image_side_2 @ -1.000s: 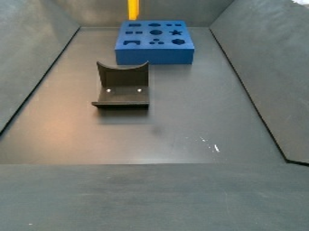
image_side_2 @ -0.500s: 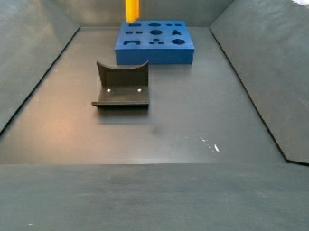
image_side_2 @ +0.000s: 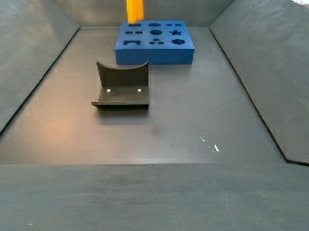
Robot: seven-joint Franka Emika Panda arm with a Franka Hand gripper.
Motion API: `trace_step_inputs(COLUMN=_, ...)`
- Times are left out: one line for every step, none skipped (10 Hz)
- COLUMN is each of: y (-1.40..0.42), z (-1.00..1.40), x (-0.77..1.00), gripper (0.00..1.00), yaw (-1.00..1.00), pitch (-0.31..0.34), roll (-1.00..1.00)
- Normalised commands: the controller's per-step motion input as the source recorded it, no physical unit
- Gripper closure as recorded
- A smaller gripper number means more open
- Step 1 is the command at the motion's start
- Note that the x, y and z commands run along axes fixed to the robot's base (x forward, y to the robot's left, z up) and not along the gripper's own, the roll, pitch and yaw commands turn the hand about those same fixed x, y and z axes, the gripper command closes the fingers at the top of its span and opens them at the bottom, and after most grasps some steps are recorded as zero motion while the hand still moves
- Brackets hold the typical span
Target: Insert the double-square object.
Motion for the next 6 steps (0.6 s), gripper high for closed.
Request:
trace_step_inputs(y=0.00, z=0.01, x=0.13, gripper=1.00, yaw=-0.77, pitch=0.109, roll=0.00)
trace_step_inputs(y=0.00, z=0.00, x=0.11, gripper=1.00, yaw=-0.84, pitch=0.051, roll=0.00)
trace_step_inputs(y=0.00, z=0.00, x=0.11, gripper=1.00, yaw=-0.91, pitch=0.000, roll=0.00)
trace_step_inputs(y=0.02, z=0.00, x=0.12, gripper=1.00, yaw=-0.95, pitch=0.000, roll=0.00)
trace_step_inputs(y=0.02, z=0.00, x=0.12, gripper=1.00, yaw=-0.96, pitch=0.000, roll=0.00)
trace_step_inputs(y=0.02, z=0.00, x=0.17, gripper=1.00, yaw=-0.92, pitch=0.000, roll=0.00)
